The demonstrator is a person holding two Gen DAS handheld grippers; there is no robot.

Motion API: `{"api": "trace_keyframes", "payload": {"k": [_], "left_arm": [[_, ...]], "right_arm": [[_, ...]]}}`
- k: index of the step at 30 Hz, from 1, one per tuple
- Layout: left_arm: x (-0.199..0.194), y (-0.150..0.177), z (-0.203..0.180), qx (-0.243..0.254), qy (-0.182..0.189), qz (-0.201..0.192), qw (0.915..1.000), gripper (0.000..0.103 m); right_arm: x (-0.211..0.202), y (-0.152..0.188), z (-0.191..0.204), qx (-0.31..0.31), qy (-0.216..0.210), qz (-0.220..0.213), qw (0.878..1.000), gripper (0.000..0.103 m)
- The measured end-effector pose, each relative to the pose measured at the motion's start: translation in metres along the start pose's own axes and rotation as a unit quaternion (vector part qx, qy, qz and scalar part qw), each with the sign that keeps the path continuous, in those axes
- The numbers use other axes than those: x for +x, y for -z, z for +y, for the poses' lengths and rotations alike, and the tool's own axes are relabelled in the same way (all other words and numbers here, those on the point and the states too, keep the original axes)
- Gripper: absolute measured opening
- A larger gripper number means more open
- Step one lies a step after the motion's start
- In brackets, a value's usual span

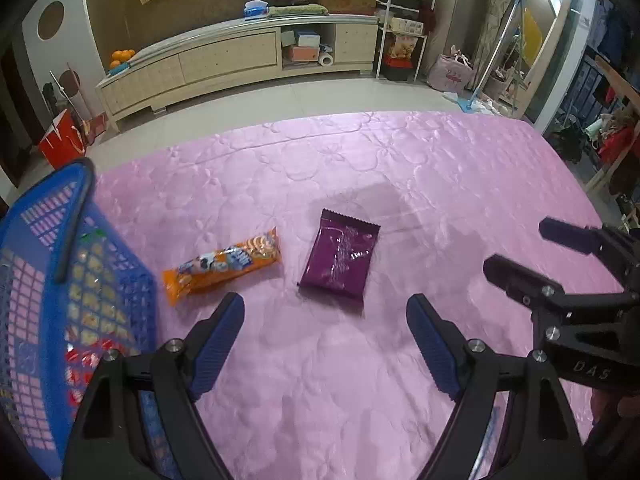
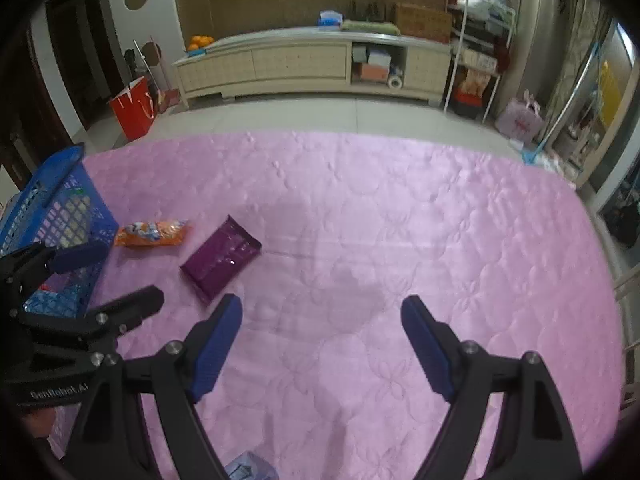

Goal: Organize snacks
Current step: 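Move the open left tool over the purple snack packet on the mattress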

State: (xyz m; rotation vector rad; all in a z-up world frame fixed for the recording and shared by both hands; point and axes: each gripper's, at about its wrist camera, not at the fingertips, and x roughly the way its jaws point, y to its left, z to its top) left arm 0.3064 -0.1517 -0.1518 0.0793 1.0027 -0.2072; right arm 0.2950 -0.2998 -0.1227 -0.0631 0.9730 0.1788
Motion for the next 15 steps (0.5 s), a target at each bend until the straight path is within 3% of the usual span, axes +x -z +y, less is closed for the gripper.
{"api": "trace_keyframes", "payload": {"k": [6, 15], "left_arm": [[0.03, -0.007, -0.002, -0.012, 0.005, 0.018, 0.9998, 0.082], [0.06, -0.014, -0.012, 0.019, 0.004, 0.016, 0.9997, 0.082]], "right_arm": [[0.022, 0.001, -0.009, 0.005, -0.001, 0.008, 1.0, 0.085], [0.038, 0.006, -0.019, 0.007, 0.024, 0.016, 1.0, 0.085]]}}
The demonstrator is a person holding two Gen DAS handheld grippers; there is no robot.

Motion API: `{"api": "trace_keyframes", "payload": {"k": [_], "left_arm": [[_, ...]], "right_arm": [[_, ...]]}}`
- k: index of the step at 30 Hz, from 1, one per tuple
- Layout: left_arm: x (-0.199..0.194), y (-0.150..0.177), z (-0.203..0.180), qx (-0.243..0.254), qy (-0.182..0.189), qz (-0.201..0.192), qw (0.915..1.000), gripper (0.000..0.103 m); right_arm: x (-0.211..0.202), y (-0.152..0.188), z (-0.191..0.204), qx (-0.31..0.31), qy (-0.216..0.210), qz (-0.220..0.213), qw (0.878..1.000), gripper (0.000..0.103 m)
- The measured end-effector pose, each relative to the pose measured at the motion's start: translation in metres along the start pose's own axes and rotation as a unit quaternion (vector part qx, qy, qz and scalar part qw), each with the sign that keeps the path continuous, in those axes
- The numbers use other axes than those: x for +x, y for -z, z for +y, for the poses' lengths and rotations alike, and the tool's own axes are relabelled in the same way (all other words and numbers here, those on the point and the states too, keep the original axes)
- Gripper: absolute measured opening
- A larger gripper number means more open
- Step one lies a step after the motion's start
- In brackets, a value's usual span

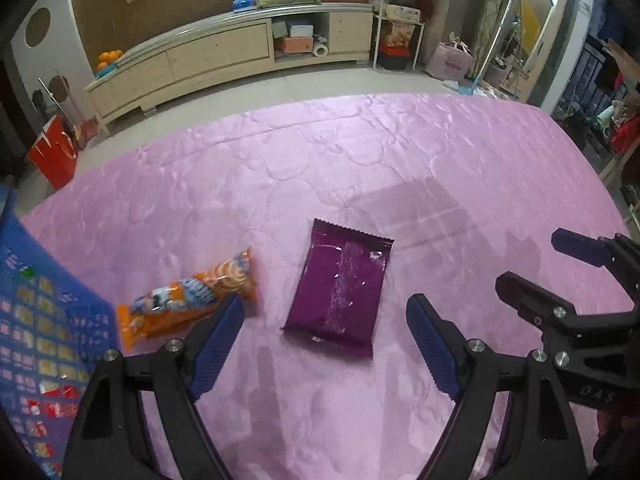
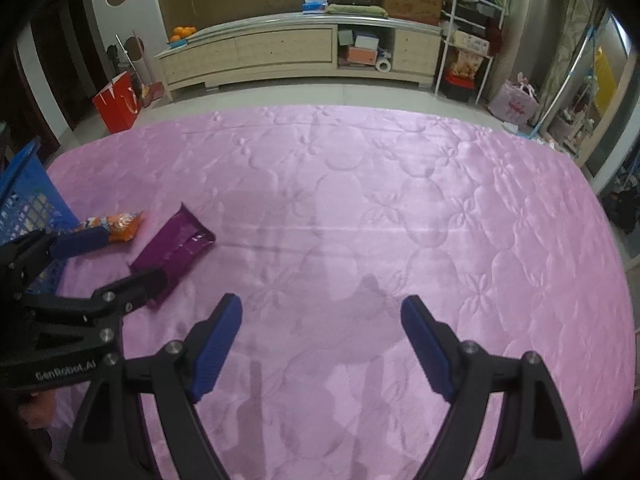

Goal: Organize snacks
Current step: 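Move the open left tool over the purple snack packet on the mattress, then grasp the purple snack packet with the left tool and lift it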

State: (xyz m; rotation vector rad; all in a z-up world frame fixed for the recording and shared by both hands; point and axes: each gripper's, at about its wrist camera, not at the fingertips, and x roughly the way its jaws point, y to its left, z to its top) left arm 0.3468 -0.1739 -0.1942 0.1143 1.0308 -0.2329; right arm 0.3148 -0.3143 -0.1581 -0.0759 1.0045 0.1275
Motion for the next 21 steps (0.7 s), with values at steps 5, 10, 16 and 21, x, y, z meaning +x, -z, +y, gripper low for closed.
{"api": "trace_keyframes", "payload": {"k": [5, 10, 16, 21], "left_arm": [[0.017, -0.002, -0.009, 0.035, -0.006, 0.011, 0.9993, 0.082], [0.027, -0.013, -0.008, 0.029, -0.008, 0.015, 0.9994, 0.082], [0.029, -0.018, -0.006, 0.026, 0.005, 0.022, 0.9994, 0.073], [0.02, -0.015, -0.016, 0.046, -0.003, 0.032, 0.9984, 0.046]], "right_arm": [[0.003, -0.001, -0.004, 0.0, 0.019, 0.006, 1.0, 0.085], [0.007, -0.004, -0.007, -0.002, 0.028, 0.011, 1.0, 0.085], [0.009, -0.003, -0.004, -0.008, 0.032, 0.015, 0.999, 0.085], [0.006, -0.005, -0.01, 0.011, 0.006, 0.021, 1.0, 0.085]]}}
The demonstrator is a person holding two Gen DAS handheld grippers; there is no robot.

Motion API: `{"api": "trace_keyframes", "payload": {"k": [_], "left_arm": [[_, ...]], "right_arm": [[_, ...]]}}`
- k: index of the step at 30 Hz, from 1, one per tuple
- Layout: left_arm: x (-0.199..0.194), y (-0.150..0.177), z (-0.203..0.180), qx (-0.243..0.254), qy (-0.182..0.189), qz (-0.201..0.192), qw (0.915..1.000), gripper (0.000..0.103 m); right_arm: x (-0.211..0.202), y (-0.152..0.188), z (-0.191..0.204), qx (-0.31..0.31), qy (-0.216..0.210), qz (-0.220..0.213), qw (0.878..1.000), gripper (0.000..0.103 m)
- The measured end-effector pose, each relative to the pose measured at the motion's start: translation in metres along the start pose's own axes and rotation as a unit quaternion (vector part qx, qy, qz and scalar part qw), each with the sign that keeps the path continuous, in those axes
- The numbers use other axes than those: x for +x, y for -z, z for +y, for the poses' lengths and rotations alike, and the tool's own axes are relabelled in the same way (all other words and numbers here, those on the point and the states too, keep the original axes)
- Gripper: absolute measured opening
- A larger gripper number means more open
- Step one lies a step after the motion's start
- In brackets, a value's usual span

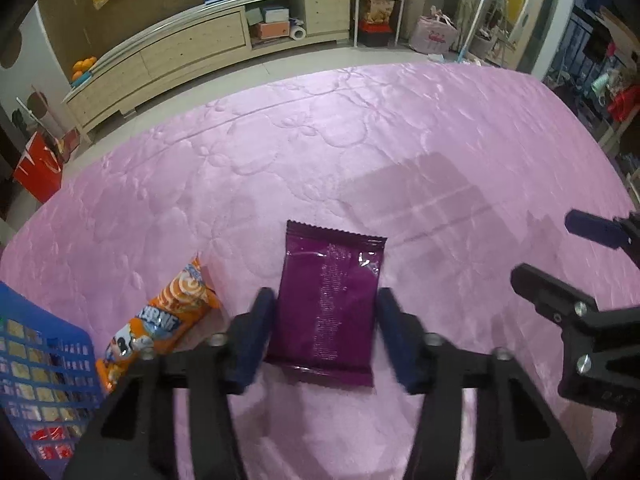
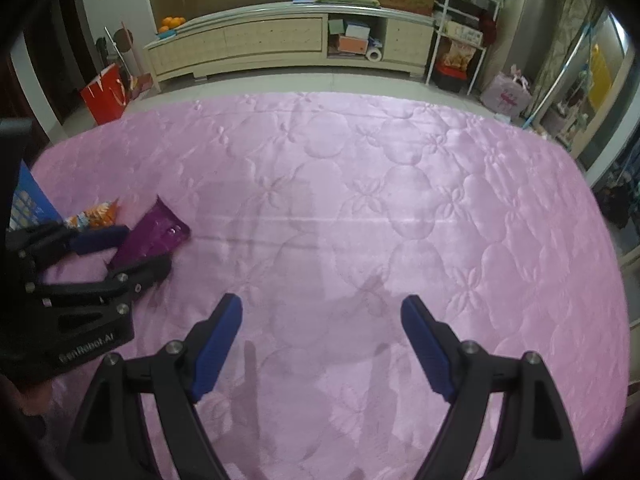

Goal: Organize snacks
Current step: 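Grasp the purple snack packet with the left tool and lift it, then grasp the blue mint tin with the right tool while the left tool holds the purple packet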

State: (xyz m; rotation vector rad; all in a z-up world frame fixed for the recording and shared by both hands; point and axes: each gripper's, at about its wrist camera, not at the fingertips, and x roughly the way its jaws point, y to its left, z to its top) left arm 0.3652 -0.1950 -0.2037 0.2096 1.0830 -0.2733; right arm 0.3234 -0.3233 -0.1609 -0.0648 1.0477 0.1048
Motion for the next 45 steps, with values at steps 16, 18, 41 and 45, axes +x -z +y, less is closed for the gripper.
{"api": "trace_keyframes", "payload": {"k": [16, 18, 41, 45], "left_arm": [[-0.084, 0.046, 0.01, -0.051, 0.004, -0.058, 0.997, 0.046], [-0.096, 0.056, 0.013, -0.05, 0.007, -0.063, 0.9967, 0.046], [-0.166, 0.161, 0.018, -0.046, 0.045, -0.103, 0.9926, 0.046], [-0.16, 0.17, 0.018, -0.054, 0.042, -0.093, 0.9933, 0.046]], "right_arm": [[-0.043, 0.027, 0.015, 0.019, -0.049, 0.002, 0.999, 0.085], [-0.053, 0.032, 0.026, 0.016, -0.043, 0.004, 0.999, 0.085], [-0.085, 0.095, 0.069, 0.04, -0.021, 0.037, 0.998, 0.085], [-0.072, 0.099, 0.08, 0.03, -0.02, 0.058, 0.998, 0.076]]}}
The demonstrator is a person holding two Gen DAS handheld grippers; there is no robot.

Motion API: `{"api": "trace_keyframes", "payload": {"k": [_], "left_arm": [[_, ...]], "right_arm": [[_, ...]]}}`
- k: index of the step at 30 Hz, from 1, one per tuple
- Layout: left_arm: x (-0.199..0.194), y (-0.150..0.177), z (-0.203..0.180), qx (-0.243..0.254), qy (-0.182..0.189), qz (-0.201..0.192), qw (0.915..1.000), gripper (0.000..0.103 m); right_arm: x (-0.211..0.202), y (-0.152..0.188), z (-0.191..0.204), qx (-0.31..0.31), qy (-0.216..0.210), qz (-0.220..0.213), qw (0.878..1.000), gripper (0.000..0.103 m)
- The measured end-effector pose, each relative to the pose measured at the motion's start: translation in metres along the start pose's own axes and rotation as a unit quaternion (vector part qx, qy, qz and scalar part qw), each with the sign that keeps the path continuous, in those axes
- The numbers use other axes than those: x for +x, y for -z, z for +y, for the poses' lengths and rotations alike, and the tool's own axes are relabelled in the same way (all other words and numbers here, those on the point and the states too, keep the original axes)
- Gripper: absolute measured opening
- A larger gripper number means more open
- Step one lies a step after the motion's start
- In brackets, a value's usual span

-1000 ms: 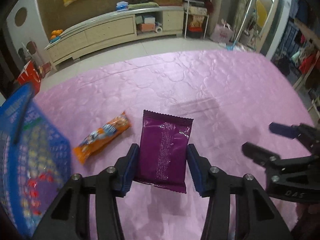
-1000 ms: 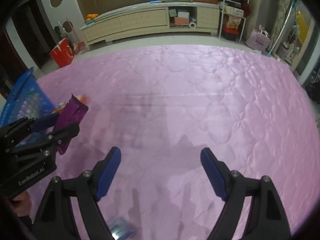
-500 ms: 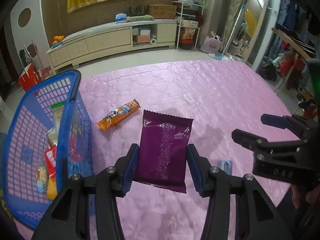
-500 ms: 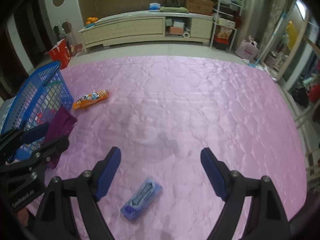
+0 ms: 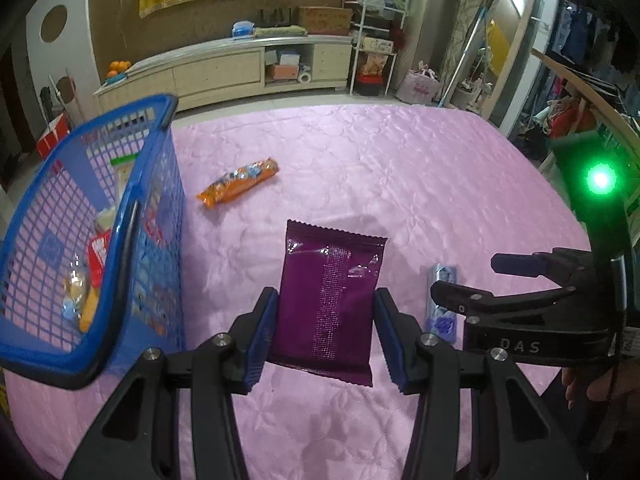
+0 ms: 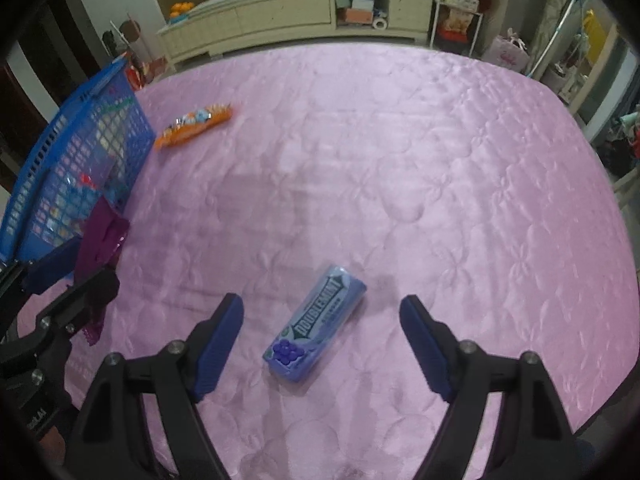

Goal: Organize snacks
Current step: 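Grasp the blue mint tin with the right tool while the left tool holds the purple packet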

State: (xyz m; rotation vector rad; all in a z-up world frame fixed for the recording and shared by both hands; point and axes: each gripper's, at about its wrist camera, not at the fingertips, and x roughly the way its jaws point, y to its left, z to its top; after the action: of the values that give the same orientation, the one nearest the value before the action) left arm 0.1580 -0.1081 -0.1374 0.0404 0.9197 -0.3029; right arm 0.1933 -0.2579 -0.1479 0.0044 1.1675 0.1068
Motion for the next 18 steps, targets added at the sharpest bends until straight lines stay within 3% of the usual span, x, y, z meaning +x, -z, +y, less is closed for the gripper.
{"api": "trace_keyframes", "payload": {"k": [2, 6, 13, 18], "left_arm": [[0.001, 0.004, 0.002, -0.004, 0.001, 0.003, 1.0, 0.046], [0.004, 0.009, 0.004, -0.006, -0.001, 0.006, 1.0, 0.046], [0.009, 0.014, 0.008, -0.011, 0.006, 0.014, 0.9998, 0.046], [0.006, 0.017, 0.003, 0.006, 0.011, 0.009, 0.9999, 0.046]], "right_arm": [[0.007, 0.0, 0.001, 0.003, 0.001, 0.011, 1.0, 0.064], [0.024, 0.001, 0.004, 0.011, -0.006, 0.032, 0.999, 0.063], [0.046, 0.004, 0.011, 0.002, 0.013, 0.063, 0.998, 0.049], [0.046, 0.01, 0.017, -0.011, 0.011, 0.048, 0.999, 0.043]]}}
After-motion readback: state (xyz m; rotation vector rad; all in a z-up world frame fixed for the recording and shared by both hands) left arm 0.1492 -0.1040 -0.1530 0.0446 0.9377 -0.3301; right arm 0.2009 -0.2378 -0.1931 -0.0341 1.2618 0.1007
